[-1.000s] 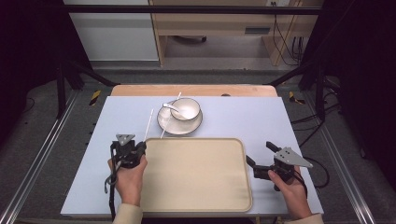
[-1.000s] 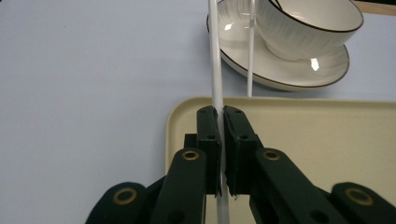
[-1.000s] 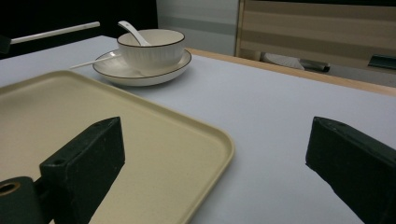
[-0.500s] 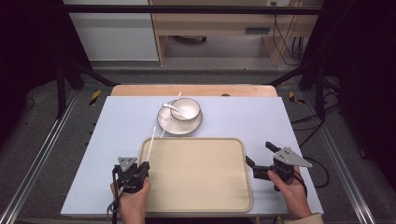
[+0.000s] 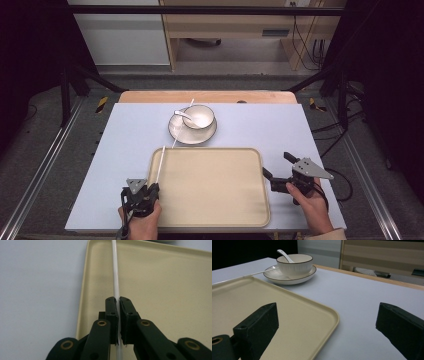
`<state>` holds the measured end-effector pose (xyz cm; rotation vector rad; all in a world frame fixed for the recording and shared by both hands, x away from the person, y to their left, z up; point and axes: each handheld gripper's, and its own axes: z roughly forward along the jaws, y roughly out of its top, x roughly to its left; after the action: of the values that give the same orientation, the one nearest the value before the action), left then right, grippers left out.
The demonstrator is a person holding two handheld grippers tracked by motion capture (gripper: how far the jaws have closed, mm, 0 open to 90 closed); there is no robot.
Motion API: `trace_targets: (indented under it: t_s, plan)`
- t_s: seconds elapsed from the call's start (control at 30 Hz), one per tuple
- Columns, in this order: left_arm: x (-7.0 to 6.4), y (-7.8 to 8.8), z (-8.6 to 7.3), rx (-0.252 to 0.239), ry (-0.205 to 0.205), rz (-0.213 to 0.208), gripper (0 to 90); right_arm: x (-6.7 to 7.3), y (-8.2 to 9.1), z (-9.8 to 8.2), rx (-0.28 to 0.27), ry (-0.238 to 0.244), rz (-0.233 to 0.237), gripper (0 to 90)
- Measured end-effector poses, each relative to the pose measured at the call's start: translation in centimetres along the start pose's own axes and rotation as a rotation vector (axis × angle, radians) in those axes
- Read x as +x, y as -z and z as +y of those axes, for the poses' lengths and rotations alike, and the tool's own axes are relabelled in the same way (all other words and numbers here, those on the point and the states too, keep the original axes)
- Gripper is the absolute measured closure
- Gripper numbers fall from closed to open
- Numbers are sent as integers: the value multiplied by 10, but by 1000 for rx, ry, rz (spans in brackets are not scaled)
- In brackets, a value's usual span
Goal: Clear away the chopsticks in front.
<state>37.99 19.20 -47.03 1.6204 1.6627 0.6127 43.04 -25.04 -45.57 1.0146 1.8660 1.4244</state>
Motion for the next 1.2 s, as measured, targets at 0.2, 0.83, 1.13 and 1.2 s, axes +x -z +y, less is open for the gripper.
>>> trace_targets:
  t_s: [0.2,0.83,1.13,1.2]
  plan:
    - [-1,5,-7,-10,12,-4,853,0,0,0,-1,4,4,45]
    - [4,3,-12,9,31,-5,852,1,-1,0,0,-4,7,45]
    - [6,1,-12,13,34,-6,851,1,-1,0,0,-3,9,45]
    - [5,1,-12,13,32,-4,851,1,-1,0,0,-3,9,46]
